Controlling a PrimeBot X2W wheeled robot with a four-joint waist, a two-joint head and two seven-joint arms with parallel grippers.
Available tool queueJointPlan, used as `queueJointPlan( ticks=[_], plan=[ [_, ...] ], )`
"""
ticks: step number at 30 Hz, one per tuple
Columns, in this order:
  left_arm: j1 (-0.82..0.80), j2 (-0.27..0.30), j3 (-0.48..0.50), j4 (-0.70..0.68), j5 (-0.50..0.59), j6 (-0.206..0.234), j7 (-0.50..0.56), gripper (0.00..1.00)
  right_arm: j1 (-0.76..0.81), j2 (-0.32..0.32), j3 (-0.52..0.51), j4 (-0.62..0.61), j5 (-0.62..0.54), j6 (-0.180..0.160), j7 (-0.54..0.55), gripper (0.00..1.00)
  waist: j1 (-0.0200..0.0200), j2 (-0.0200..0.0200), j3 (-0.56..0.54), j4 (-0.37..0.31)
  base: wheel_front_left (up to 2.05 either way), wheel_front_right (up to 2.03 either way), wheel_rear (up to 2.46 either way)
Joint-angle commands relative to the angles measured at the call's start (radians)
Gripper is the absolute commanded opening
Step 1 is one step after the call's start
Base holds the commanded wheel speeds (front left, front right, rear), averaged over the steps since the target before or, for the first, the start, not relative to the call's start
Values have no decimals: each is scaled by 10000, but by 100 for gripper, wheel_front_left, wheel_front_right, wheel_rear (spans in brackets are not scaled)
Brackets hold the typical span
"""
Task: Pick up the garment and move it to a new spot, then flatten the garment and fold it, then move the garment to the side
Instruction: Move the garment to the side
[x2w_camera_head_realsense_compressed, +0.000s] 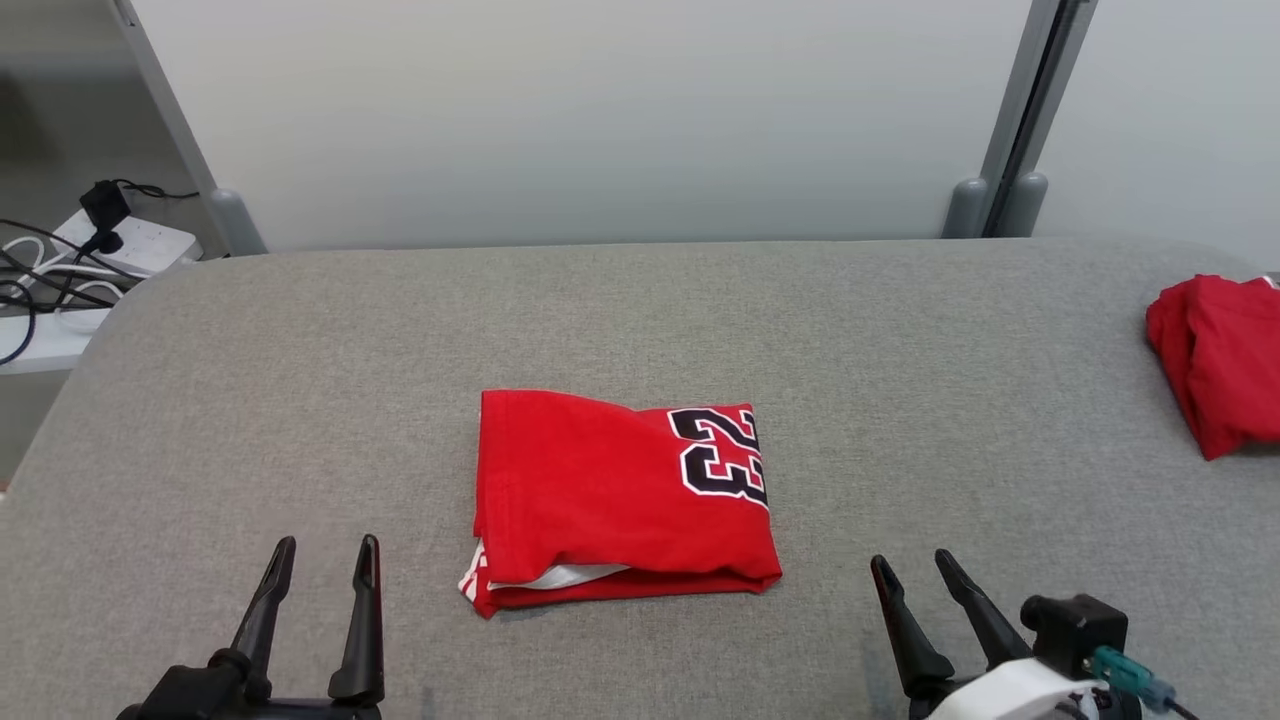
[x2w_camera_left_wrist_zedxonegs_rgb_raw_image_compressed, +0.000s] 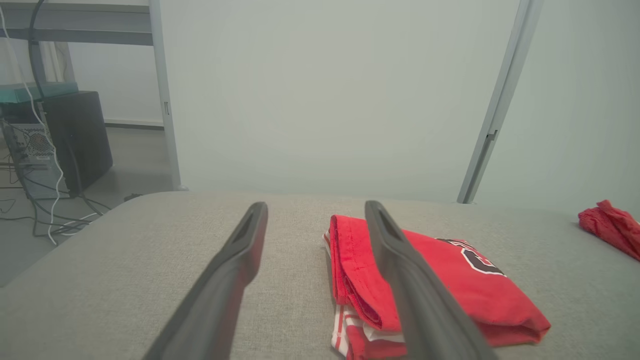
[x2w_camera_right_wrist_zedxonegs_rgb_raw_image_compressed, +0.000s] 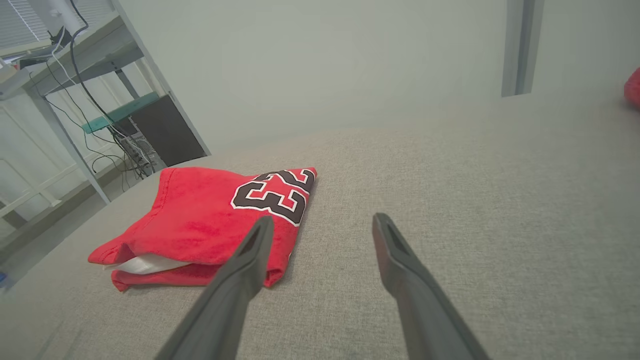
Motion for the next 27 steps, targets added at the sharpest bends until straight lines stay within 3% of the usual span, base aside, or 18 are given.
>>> queueJointPlan(
  ticks=[1,12,18,27],
  plan=[
    [-270,37,268,-234,179,-55,-103,100,-829,-143,420,201,459,0,-132,100,0,-1,85,162,0,0,0],
    [-491,37,-44,-177,183,-83,-103,100,-2940,-445,1877,2492,4058,0,57,100,0,-1,609,947,0,0,0],
    [-882,37,-460,-101,115,-18,-103,100,-4153,-1060,2933,3487,5985,0,800,100,0,-1,1081,1615,0,0,0],
    [-1039,37,-750,-19,-51,135,-103,100,-4658,-1446,3923,4351,7406,0,1053,100,0,-1,1214,2124,0,0,0]
  ],
)
